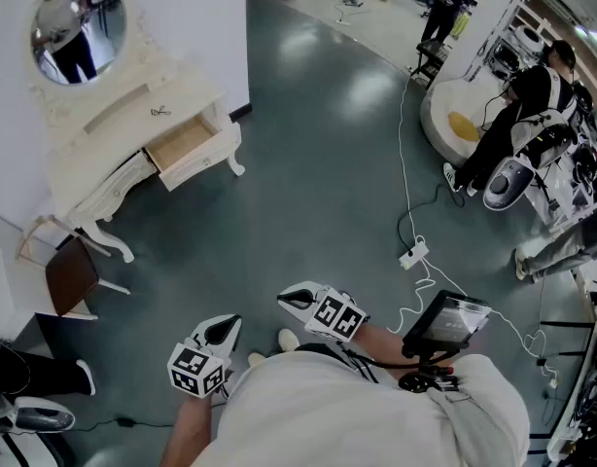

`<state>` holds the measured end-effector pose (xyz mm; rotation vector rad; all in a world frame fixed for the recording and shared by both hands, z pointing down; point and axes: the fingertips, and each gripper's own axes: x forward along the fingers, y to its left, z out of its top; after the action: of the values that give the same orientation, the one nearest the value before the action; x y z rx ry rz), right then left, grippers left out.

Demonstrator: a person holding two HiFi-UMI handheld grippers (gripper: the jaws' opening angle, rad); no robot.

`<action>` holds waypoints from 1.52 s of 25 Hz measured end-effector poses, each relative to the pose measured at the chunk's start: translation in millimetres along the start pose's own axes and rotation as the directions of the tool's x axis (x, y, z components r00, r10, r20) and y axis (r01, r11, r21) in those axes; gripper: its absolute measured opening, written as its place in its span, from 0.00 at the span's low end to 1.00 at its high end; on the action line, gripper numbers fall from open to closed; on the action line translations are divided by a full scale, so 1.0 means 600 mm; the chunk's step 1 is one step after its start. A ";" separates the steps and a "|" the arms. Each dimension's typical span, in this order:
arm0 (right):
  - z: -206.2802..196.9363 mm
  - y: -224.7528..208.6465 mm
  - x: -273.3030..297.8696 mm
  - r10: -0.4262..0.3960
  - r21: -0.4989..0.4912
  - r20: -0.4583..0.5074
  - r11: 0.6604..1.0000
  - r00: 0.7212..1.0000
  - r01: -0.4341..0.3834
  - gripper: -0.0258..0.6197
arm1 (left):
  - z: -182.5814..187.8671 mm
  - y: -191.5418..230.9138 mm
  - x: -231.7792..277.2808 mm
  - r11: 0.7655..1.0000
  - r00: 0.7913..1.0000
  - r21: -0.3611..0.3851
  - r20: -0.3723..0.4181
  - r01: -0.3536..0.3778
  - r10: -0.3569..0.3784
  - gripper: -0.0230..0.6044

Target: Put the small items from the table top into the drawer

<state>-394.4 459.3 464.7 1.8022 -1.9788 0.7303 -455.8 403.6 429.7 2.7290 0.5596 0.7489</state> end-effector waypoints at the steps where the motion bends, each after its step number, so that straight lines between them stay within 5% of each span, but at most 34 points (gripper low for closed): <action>1: 0.003 0.010 0.006 -0.005 -0.002 -0.003 1.000 1.000 0.005 0.04 | -0.006 0.006 -0.012 1.000 1.000 0.001 0.003 -0.002 0.002 0.04; 8: 0.012 0.064 0.026 -0.036 -0.016 -0.021 0.999 0.999 0.036 0.04 | -0.039 0.020 -0.073 1.000 0.999 -0.002 0.033 0.006 -0.006 0.04; 18: 0.030 0.020 0.064 -0.043 -0.005 -0.040 0.999 0.998 0.043 0.04 | -0.052 0.087 -0.086 0.998 0.999 -0.048 0.043 -0.031 0.033 0.04; 38: 0.132 -0.540 0.123 0.020 -0.050 0.040 0.999 0.999 -0.018 0.14 | 0.255 0.304 0.262 0.982 0.983 -0.078 0.044 -0.174 0.177 0.10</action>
<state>-76.1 336.6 487.1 1.7849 -2.0242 0.6496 -196.0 286.3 431.8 2.7447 0.2763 0.7229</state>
